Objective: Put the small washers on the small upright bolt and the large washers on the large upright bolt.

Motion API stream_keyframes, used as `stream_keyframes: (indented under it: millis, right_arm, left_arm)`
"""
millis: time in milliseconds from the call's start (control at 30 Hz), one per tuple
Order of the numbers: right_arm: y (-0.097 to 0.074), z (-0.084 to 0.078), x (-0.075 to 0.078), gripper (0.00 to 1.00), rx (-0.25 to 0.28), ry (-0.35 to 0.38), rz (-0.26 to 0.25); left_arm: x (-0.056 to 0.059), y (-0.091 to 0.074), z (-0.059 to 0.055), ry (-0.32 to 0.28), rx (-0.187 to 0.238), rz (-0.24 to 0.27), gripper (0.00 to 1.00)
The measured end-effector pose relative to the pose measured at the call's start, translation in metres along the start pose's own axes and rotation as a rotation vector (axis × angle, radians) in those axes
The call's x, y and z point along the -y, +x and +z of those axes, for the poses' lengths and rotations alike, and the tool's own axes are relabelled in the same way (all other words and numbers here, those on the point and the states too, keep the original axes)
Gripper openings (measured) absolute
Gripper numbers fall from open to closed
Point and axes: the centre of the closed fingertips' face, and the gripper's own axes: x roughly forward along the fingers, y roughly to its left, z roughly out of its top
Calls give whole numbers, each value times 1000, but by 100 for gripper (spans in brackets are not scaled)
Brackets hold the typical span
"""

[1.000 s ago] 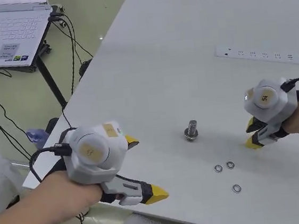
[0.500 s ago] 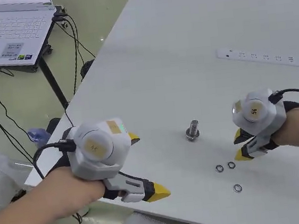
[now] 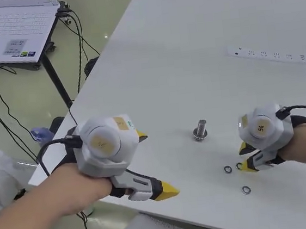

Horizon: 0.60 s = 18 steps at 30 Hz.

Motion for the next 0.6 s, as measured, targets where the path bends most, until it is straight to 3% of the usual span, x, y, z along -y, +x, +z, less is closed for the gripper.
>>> stream_keyframes:
  millis: [600]
  right_arm:
    - [5, -1, -6, 21, 4, 24, 4]
  left_arm:
    - [-1, -3, -7, -16, -1, 3, 78]
